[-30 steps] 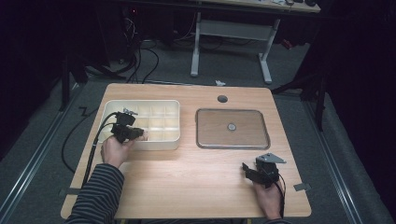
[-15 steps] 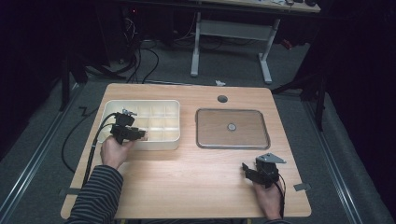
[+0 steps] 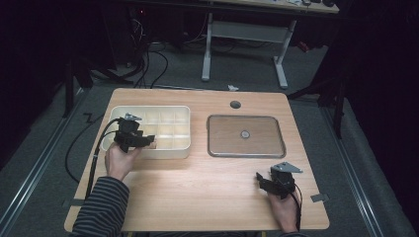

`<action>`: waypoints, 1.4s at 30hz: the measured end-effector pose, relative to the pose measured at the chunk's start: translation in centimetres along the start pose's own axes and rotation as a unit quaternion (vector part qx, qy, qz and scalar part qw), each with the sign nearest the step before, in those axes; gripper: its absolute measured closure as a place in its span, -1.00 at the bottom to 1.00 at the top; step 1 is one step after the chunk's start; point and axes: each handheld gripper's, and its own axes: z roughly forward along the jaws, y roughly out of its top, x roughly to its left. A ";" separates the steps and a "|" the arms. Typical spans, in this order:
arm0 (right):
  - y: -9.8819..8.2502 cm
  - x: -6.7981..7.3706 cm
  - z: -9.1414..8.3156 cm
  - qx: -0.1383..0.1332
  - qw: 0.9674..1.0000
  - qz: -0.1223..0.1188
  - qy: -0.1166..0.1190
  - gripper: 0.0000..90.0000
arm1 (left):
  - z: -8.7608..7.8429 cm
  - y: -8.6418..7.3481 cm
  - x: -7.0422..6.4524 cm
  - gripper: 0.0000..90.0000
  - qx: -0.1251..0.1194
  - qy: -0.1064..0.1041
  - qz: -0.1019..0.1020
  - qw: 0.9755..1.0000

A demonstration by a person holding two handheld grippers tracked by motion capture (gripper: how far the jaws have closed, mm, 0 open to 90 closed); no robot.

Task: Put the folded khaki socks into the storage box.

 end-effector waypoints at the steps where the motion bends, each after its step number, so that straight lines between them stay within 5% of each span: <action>1: 0.0 0.0 0.0 0.000 1.000 0.000 0.000 -0.19 | -0.1 0.0 0.0 0.02 -0.002 -0.002 0.000 1.000; 14: 0.0 0.0 0.0 0.000 1.000 0.000 0.000 -0.19 | -1.4 -0.8 0.3 -0.12 -0.026 0.003 -0.028 0.999; 28: 0.0 0.0 0.0 0.000 1.000 0.000 0.000 -0.19 | -2.8 -1.5 -0.3 -0.24 -0.060 -0.004 -0.029 0.998; 42: 0.0 0.0 0.0 0.000 1.000 0.000 0.000 -0.19 | -3.6 -1.9 -1.1 -0.26 -0.066 -0.012 -0.019 0.998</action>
